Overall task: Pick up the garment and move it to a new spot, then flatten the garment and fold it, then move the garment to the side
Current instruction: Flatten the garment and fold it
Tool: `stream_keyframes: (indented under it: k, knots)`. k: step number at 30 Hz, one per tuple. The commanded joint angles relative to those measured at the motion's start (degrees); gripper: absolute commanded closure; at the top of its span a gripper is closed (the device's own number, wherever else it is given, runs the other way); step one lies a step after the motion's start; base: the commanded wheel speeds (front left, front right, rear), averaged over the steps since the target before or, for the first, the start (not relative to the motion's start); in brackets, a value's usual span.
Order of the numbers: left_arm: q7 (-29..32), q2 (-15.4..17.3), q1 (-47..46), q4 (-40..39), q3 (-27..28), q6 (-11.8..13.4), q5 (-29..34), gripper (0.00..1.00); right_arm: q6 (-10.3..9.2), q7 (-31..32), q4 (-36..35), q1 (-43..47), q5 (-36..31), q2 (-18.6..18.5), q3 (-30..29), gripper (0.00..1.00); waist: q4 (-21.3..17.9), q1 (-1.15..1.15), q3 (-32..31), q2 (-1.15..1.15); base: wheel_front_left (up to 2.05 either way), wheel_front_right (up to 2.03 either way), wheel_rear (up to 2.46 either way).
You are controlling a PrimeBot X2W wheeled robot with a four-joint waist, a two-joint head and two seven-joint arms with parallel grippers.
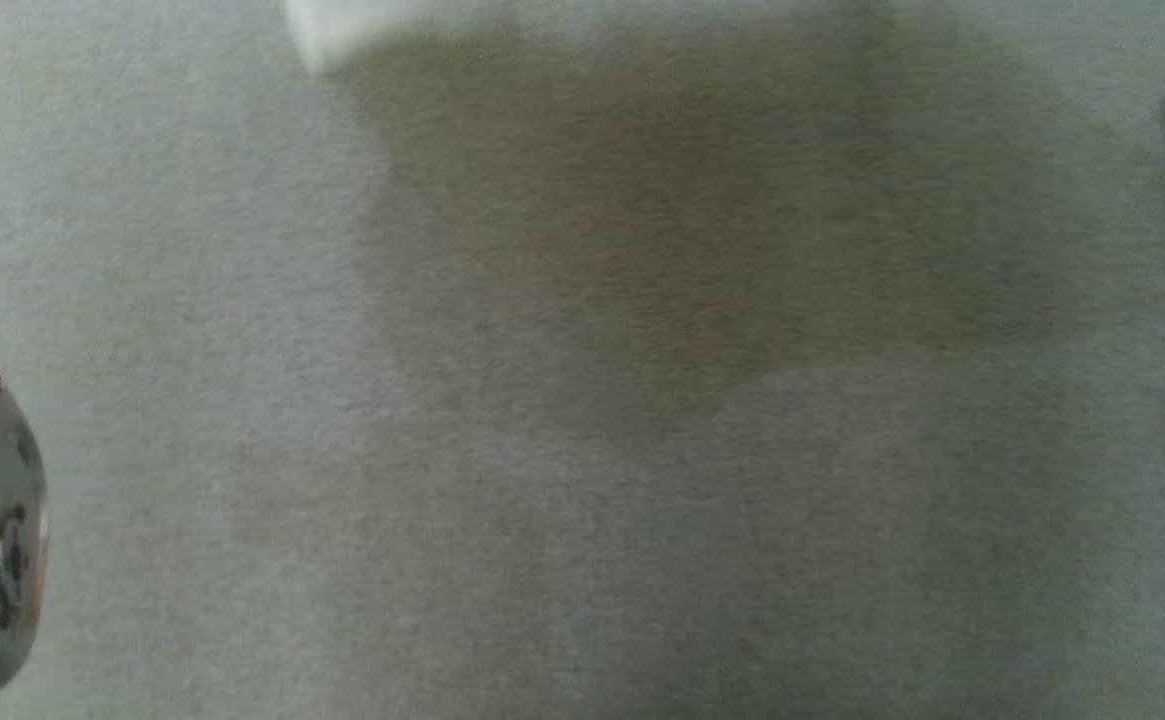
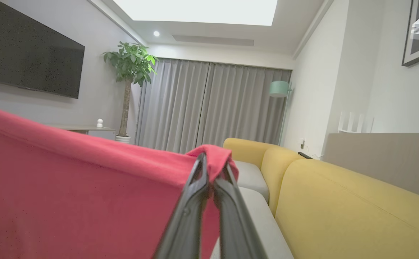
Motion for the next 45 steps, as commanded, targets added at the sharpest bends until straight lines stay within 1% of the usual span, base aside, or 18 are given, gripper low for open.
stream_keyframes:
  k: [1,4,7,10,14,18,22,26,28,31,32,33,38,41,45]
  knots:
    - [-0.72,2.97,-2.48,-1.0,1.43,-0.2,0.4,1.0,-0.05,-0.96,-0.36,-1.51,-0.59,0.83,-0.03,1.0,1.41,-0.04,1.02,0.0,0.0,0.0,0.0]
    - [-2.82,2.36,-3.35,3.62,-0.16,-1.56,1.05,1.0,-0.05,-4.21,6.7,-3.36,-1.81,1.23,0.58,1.0,2.51,-0.04,1.01,0.0,0.0,0.0,0.0]
    - [-3.85,1.32,-1.29,7.62,-2.75,-2.87,1.76,1.0,-0.05,-5.72,12.99,-2.26,-2.61,0.85,1.05,1.0,3.42,-0.04,0.97,0.0,0.0,0.0,0.0]
    - [-4.51,0.24,2.92,10.83,-6.11,-3.83,2.31,1.0,-0.05,-5.9,18.95,0.84,-3.62,-0.26,2.44,1.0,4.15,-0.04,0.67,0.0,0.0,0.0,0.0]
    - [-5.09,-0.34,9.91,13.42,-10.71,-4.34,2.52,1.0,-0.05,-5.39,25.28,5.72,-3.7,-2.26,5.53,1.0,4.78,-0.04,-0.09,0.0,0.0,0.0,0.0]
    - [-5.45,0.71,17.89,13.19,-16.09,-4.42,1.92,1.0,-0.05,-3.85,29.9,10.94,-2.14,-4.04,10.27,1.0,4.9,-0.04,-2.0,0.0,0.0,0.0,0.0]
    - [-5.57,3.64,25.23,11.23,-21.96,-4.43,1.02,1.0,-0.05,-1.59,31.65,15.73,2.01,-4.98,15.77,1.0,4.38,-0.04,-5.08,0.0,0.0,0.0,0.0]
    - [-3.44,7.02,32.25,7.81,-28.44,-4.44,-1.03,1.0,-0.05,2.02,30.08,21.07,8.35,-6.04,22.35,1.0,3.63,-0.04,-9.32,0.0,0.0,0.0,0.0]
    - [-1.42,9.36,35.39,5.22,-31.75,-4.44,-2.15,1.0,-0.05,4.26,28.09,23.78,11.93,-7.39,25.75,1.0,3.27,-0.04,-11.47,0.0,0.0,0.0,0.0]
    - [2.0,12.75,39.71,0.79,-34.95,-4.44,-4.65,1.0,-0.05,7.58,23.72,28.09,17.6,-10.07,31.01,1.0,2.89,-0.04,-14.64,0.0,0.0,0.0,0.0]
    - [2.0,12.75,39.71,0.79,-34.95,-4.44,-4.65,1.0,-0.05,7.58,23.72,28.09,17.6,-10.07,31.01,1.0,2.89,-0.04,-14.64,0.0,0.0,0.0,0.0]
    - [3.26,13.94,41.03,-0.86,-35.77,-4.44,-5.28,1.0,-0.05,8.81,21.96,29.56,19.69,-11.1,32.69,1.0,2.75,-0.04,-15.52,0.0,0.0,0.0,0.0]
    - [8.24,19.0,47.35,-9.76,-37.06,-3.99,-7.03,1.0,-0.05,14.62,12.88,35.83,29.49,-17.3,39.69,1.0,2.28,-0.04,-19.41,0.0,0.0,0.0,0.0]
    - [11.31,21.59,51.45,-15.44,-37.57,-3.02,-8.14,1.0,-0.05,18.09,7.54,39.38,34.95,-20.75,42.86,1.0,2.09,-0.04,-21.23,0.0,0.0,0.0,0.0]
    - [15.04,24.78,56.8,-22.99,-38.09,-1.13,-9.71,1.0,-0.05,21.38,1.04,42.81,40.82,-24.8,45.2,1.0,1.69,-0.04,-22.6,0.0,0.0,0.0,0.0]
